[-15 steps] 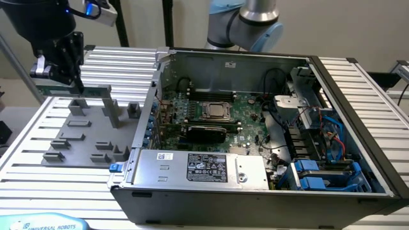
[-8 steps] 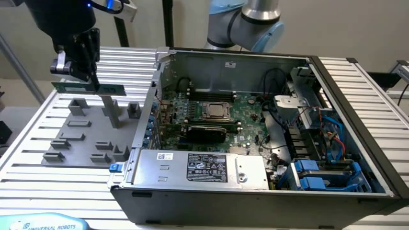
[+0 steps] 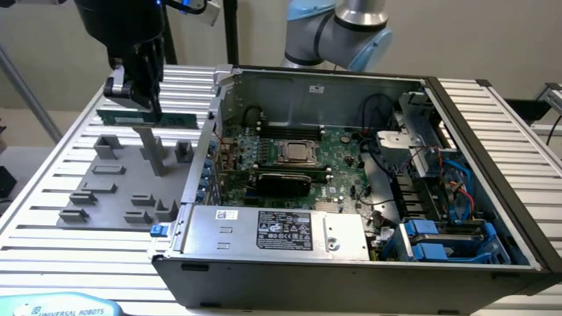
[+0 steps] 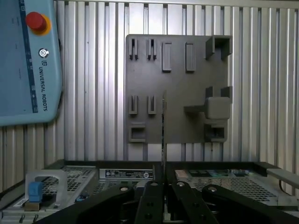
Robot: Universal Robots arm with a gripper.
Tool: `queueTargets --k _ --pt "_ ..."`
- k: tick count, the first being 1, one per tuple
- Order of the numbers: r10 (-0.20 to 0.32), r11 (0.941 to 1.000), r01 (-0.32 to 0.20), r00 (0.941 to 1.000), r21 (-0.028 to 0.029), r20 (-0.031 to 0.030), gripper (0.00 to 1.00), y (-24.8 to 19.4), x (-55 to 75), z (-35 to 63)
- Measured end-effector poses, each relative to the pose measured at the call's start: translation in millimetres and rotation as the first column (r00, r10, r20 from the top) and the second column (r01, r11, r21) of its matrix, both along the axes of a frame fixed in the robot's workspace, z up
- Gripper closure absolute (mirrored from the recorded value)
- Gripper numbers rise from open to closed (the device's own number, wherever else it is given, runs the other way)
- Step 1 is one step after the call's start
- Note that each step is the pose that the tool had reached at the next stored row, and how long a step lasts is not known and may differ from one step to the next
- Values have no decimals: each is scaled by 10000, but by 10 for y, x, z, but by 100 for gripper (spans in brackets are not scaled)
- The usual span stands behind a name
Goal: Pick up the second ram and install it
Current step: 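Pick up the second ram and move it above second insertion slot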
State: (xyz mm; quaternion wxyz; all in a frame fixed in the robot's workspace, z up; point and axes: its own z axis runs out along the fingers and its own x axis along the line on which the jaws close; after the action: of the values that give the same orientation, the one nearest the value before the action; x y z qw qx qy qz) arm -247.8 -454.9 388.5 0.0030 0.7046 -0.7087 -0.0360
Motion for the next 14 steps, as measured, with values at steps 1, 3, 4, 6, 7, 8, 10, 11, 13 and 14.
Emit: queueTargets --k 1,3,4,6,7,8,10,11,13,14 --pt "1 10000 -1 10000 1 1 87 0 45 8" --pt "0 10000 0 10000 6 4 87 0 139 25" --pt "0 10000 0 10000 8 6 87 0 181 32" --pt "1 10000 -1 10000 13 10 87 0 274 45" --pt "0 10000 0 10000 15 13 87 0 318 50" --pt "0 10000 0 10000 18 17 87 0 363 54" --pt "1 10000 -1 10000 24 22 87 0 455 60" --pt "0 10000 0 10000 26 25 87 0 500 62" --pt "0 10000 0 10000 32 30 87 0 590 67" --pt "1 10000 -1 10000 36 35 87 0 635 68"
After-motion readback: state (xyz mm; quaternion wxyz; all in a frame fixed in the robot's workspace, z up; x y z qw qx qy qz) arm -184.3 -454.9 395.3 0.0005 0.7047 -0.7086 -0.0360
